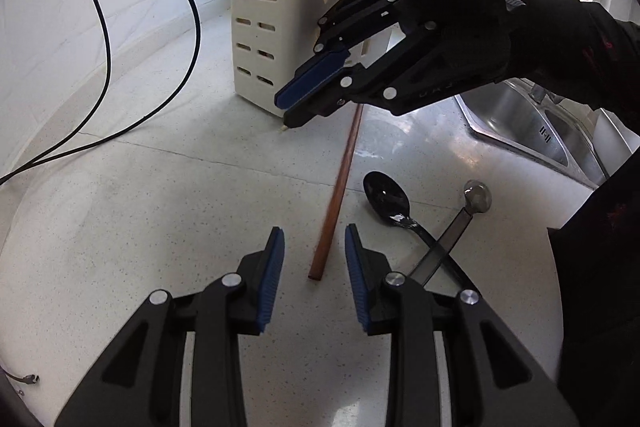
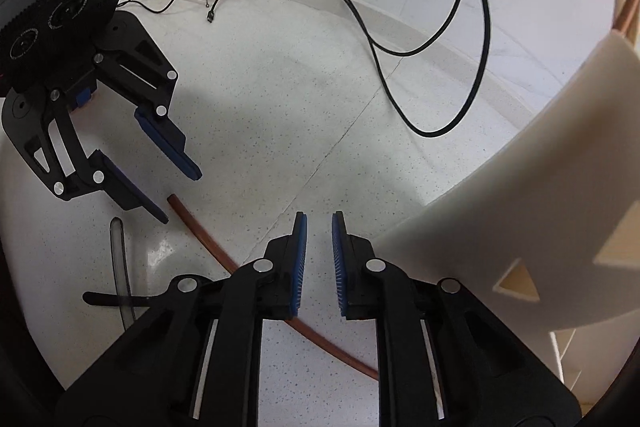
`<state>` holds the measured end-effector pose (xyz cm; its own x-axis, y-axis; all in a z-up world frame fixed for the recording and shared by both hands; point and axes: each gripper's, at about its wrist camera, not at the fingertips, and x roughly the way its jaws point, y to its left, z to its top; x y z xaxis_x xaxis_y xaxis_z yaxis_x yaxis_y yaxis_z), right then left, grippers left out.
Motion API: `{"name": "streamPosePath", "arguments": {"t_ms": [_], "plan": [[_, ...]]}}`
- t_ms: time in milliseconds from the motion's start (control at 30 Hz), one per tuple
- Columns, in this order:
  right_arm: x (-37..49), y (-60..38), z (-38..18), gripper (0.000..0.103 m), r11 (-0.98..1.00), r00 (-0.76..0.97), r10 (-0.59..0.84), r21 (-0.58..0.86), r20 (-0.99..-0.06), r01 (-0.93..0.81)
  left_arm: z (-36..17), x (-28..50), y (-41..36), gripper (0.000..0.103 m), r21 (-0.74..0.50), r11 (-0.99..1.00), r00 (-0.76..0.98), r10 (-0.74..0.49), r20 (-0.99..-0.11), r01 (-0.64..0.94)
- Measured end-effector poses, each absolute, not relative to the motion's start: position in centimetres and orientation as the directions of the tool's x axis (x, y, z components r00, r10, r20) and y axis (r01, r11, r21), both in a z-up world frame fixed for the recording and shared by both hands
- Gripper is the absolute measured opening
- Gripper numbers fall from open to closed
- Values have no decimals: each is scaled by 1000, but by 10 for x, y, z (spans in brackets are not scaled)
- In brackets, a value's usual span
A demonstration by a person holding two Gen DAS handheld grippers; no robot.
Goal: Organize utensils
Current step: 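Move both tools back toward the last dark chopstick on the counter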
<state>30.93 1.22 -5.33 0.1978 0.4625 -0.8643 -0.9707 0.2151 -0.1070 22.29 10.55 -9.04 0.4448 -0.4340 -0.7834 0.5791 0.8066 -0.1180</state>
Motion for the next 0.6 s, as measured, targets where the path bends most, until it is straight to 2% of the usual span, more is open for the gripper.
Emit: {"name": "streamPosePath", "arguments": {"t_ms": [100, 167, 367, 600], "plan": [[309, 17, -63, 8, 189, 188, 435, -115, -880, -975, -94, 224, 103, 30, -122, 795, 429, -441, -789, 594], [309, 19, -67, 2, 187, 212, 421, -144, -882, -972, -98, 226, 102, 30, -118, 795, 423, -435, -795, 595], [314, 16, -68, 2, 194, 233, 415, -165, -879, -967, -103, 227, 100, 30, -106, 794, 418, -423, -804, 599], [324, 10, -64, 3, 184, 168, 440, -94, -882, -978, -104, 229, 95, 30, -112, 789, 405, -425, -809, 605]]}}
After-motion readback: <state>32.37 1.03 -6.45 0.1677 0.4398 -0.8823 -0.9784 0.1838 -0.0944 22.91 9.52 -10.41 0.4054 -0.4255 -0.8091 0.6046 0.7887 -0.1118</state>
